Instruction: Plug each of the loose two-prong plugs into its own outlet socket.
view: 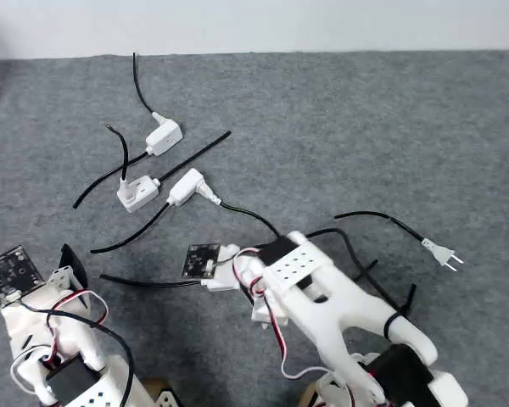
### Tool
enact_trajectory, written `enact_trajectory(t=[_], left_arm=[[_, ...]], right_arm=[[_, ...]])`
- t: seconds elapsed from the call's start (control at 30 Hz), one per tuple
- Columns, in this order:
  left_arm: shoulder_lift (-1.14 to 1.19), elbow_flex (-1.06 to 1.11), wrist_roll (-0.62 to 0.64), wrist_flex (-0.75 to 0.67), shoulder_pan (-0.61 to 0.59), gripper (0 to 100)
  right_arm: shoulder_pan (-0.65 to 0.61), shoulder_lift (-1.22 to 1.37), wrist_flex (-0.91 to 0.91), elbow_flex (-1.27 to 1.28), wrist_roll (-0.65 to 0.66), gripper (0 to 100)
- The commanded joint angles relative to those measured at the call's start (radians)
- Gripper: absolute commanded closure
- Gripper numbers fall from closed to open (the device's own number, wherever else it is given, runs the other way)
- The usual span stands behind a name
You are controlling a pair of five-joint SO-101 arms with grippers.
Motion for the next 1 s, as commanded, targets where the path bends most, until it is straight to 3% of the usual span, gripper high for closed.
enact_trajectory(t=[0.0,0.5,0.73,0.97], left_arm=[[-0.014,-0.004,-0.011,-0.038,0.008,75],[-0.014,0.004,-0.011,-0.048,0.008,75],[-0.014,0.004,-0.011,-0.048,0.002,75],[-0.014,0.005,-0.011,-0.046,0.002,75]], right_arm=[[-0.039,-0.013,0.028,-0.005,-0.049,99.1],[-0.088,-0.015,0.171,-0.106,-0.051,98.5],[-0.157,-0.015,0.189,-0.074,0.014,84.7],[-0.177,-0.008,0.137,-0.046,0.097,85.9]])
